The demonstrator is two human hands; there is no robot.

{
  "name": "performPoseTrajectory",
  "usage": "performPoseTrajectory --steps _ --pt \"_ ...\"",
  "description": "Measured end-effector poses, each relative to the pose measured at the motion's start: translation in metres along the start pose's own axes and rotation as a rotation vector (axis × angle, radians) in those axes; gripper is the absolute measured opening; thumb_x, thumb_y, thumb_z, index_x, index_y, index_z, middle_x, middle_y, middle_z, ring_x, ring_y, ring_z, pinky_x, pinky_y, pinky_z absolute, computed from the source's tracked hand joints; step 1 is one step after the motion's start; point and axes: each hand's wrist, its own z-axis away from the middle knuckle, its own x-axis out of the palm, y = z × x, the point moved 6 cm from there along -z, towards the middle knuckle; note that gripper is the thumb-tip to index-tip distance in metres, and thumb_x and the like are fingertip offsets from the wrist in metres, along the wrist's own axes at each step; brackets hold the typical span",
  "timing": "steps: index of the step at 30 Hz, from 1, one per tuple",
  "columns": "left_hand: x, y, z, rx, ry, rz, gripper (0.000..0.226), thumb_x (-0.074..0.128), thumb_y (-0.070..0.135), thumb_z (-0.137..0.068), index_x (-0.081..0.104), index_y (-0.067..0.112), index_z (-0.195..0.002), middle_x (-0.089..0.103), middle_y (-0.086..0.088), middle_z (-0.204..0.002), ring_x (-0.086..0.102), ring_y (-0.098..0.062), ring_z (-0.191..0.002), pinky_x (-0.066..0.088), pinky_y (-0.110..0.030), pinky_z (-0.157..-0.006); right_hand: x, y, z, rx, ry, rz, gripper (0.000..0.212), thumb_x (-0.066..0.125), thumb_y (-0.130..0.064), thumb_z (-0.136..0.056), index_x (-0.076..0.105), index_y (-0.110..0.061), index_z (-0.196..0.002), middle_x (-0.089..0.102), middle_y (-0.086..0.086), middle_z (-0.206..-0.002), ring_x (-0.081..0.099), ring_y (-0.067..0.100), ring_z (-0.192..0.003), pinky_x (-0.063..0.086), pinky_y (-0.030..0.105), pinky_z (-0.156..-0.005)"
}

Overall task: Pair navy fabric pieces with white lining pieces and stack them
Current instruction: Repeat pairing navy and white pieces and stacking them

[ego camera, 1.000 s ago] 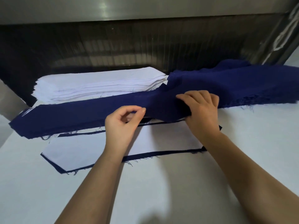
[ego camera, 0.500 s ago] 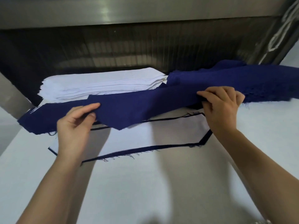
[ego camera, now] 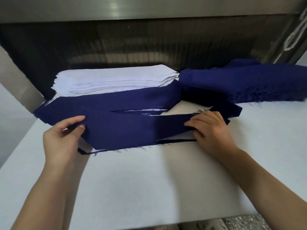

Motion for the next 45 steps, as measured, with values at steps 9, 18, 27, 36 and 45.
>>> performPoseTrajectory --steps 9,18,27,36,45 --pt "-0.017 -0.011 0.004 -0.038 0.031 0.023 0.023 0.063 0.017 -0.079 0.076 0.028 -0.095 0.071 -0.007 -0.104 0.064 -0.032 -0.107 0.047 -0.055 -0.098 0.001 0.038 0.019 0.390 -0.098 -0.021 0.045 0.067 0.013 -0.057 0.074 -0.013 -0.093 0.069 0.006 -0.098 0.057 0.033 -0.098 0.020 0.024 -0.082" --pt "-0.019 -0.003 0.005 0.028 0.111 -0.362 0.025 0.058 0.003 -0.090 0.070 0.022 -0.102 0.065 0.002 -0.101 0.055 -0.003 -0.075 0.044 -0.015 -0.082 -0.003 0.068 0.034 0.754 0.045 -0.210 0.054 0.049 0.019 -0.070 0.071 -0.023 -0.094 0.049 -0.002 -0.122 0.030 0.014 -0.114 0.026 0.008 -0.092" --pt "-0.016 0.001 0.008 0.048 0.089 -0.517 0.026 0.059 0.004 -0.089 0.069 0.022 -0.105 0.062 0.002 -0.107 0.050 0.016 -0.067 0.037 -0.026 -0.084 -0.007 0.066 0.034 0.783 0.107 -0.422 0.061 0.030 0.021 -0.066 0.067 -0.025 -0.081 0.054 -0.007 -0.103 0.047 -0.005 -0.090 0.033 -0.006 -0.074" --pt "-0.012 -0.001 0.008 0.018 0.034 -0.595 0.027 0.058 0.003 -0.089 0.069 0.018 -0.108 0.060 0.009 -0.083 0.052 -0.017 -0.081 0.035 -0.026 -0.084 -0.001 0.076 0.038 0.876 0.145 -0.564 0.041 0.045 0.004 -0.082 0.063 -0.033 -0.078 0.066 -0.013 -0.082 0.056 0.001 -0.077 0.041 0.002 -0.060" --pt "-0.013 0.004 0.010 0.025 0.055 -0.637 0.032 0.062 0.003 -0.086 0.068 0.015 -0.116 0.064 -0.008 -0.114 0.058 -0.026 -0.102 0.040 -0.031 -0.093 -0.012 0.068 0.032 0.681 0.155 -0.376 0.048 0.054 0.016 -0.071 0.065 -0.027 -0.089 0.056 -0.007 -0.106 0.050 0.005 -0.101 0.039 0.004 -0.082"
